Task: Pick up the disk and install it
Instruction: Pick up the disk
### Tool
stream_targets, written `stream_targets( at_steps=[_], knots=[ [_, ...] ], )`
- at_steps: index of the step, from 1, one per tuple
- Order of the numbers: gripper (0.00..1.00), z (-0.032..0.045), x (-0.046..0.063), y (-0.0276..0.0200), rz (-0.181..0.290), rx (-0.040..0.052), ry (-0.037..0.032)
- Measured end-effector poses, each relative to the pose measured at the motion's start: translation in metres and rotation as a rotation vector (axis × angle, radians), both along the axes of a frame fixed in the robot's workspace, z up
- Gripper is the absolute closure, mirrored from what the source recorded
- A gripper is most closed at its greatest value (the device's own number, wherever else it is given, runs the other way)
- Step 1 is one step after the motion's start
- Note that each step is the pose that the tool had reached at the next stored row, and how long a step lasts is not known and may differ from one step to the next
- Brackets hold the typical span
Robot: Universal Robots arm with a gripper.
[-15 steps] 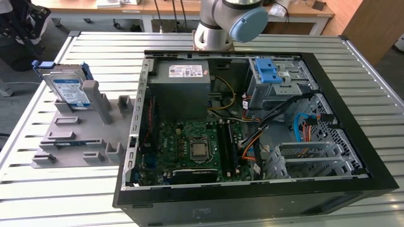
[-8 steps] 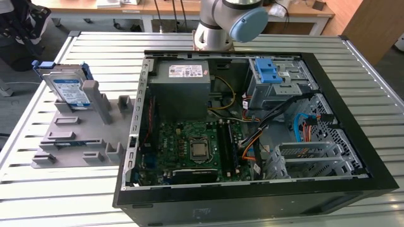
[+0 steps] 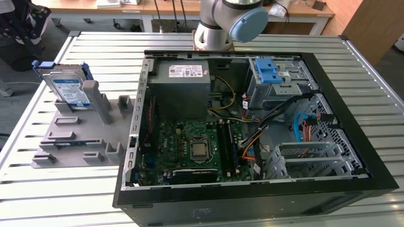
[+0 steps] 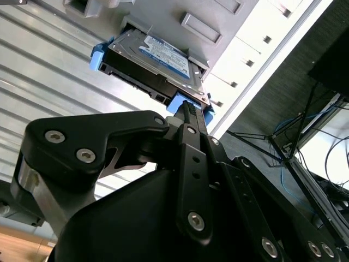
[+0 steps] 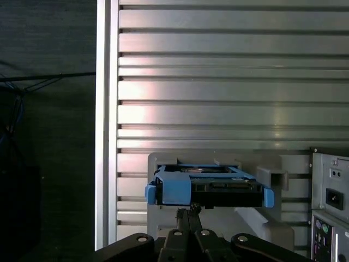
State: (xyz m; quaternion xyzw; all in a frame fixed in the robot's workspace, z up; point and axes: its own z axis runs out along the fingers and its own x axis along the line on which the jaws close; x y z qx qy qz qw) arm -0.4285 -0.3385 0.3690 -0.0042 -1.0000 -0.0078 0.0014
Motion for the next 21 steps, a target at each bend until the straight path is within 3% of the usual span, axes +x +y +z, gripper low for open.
stream_targets(
  at_steps=[8,21],
  knots=[
    [0.89,0.0000,0.0000,0.0000,0.018,0.0001,-0.0001],
    [0.89,-0.0003,0.0000,0.0000,0.206,0.0002,0.0000]
  ],
)
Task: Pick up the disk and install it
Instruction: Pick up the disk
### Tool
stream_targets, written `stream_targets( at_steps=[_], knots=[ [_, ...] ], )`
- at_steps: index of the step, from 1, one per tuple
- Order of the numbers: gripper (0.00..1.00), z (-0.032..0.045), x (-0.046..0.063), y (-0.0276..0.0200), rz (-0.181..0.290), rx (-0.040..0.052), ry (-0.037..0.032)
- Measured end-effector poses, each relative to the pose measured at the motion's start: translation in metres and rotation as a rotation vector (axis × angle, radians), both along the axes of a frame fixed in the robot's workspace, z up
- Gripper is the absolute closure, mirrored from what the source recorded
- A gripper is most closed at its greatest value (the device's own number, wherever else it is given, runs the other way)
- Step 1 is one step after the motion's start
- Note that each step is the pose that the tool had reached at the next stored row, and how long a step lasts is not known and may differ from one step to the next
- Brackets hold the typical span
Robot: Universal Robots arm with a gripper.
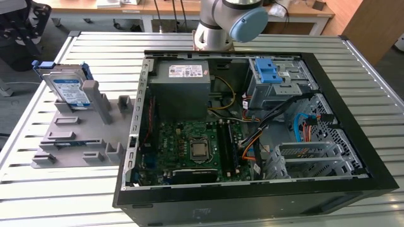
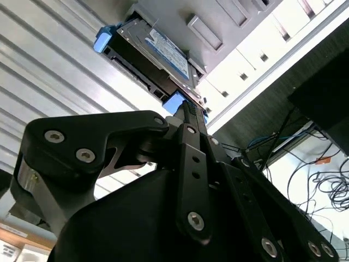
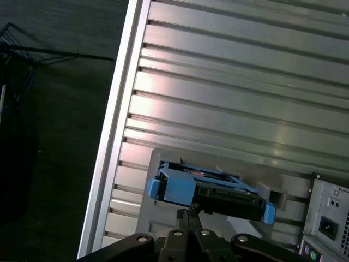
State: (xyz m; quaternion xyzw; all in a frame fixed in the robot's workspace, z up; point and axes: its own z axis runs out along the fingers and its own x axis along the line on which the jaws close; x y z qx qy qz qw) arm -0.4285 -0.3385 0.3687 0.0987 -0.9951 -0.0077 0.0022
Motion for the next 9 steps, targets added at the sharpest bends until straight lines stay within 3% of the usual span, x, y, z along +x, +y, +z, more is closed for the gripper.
stream_targets(
  at_steps=[9],
  knots=[
    [0.89,-0.0001,0.0000,0.0000,0.117,0.0000,0.0000]
  ],
)
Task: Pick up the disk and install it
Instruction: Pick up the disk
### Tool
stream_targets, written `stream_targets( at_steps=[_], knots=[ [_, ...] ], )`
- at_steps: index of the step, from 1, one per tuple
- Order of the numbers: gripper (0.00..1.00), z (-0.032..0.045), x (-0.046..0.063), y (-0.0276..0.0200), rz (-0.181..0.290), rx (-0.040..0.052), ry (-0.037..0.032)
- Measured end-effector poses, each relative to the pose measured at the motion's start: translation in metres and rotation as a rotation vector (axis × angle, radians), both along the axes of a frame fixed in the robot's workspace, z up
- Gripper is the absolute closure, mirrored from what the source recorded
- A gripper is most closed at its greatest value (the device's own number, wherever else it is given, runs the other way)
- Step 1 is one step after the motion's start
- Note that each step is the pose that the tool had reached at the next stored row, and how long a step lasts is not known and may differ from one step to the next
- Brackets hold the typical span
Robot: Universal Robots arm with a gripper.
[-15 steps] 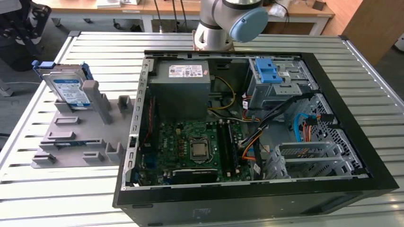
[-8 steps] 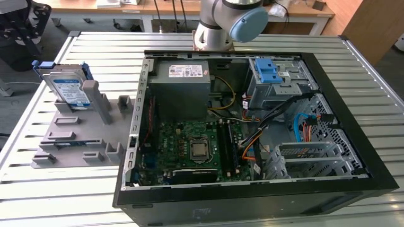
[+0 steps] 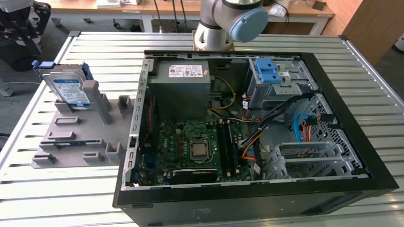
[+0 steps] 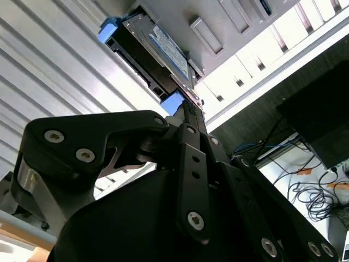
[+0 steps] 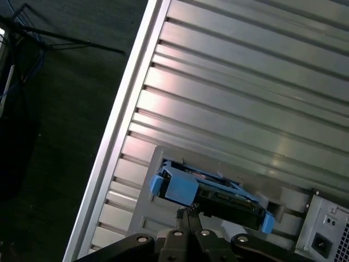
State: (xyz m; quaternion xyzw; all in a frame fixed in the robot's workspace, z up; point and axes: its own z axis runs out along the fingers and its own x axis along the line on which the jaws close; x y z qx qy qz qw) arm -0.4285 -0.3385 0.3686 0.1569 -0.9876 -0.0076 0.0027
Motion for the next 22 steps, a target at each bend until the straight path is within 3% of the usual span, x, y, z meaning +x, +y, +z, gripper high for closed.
stream_targets(
  at_steps=[22],
  knots=[
    [0.89,-0.0002,0.0000,0.0000,0.280,0.0000,-0.0001]
  ],
)
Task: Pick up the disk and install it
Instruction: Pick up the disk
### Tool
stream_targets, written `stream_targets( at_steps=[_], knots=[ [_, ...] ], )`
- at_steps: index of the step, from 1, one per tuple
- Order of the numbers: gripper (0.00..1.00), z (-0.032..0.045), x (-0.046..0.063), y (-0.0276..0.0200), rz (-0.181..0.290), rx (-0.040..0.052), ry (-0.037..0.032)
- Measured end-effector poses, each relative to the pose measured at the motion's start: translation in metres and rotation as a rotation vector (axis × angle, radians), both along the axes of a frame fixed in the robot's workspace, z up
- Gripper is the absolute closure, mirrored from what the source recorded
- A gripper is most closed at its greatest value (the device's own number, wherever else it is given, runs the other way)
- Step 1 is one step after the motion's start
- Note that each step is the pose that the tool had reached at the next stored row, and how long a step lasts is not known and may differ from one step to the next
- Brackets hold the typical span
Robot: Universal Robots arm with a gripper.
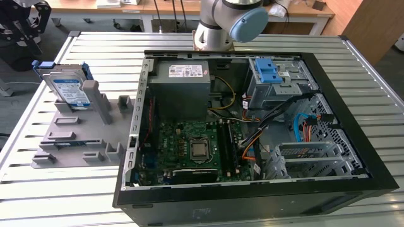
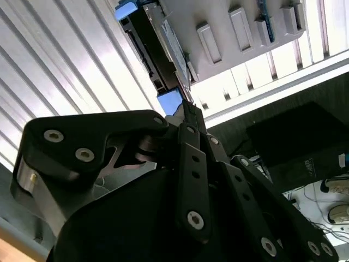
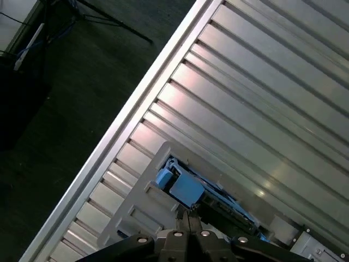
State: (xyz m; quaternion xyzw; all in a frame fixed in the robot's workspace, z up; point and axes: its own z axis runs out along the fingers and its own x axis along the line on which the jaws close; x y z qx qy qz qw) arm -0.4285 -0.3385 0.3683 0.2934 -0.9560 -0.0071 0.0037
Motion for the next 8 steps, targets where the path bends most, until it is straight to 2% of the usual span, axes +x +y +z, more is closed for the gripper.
stream_targets(
  at_steps=[8],
  knots=[
    [0.89,0.0000,0.0000,0.0000,0.097,0.0000,0.0000]
  ],
)
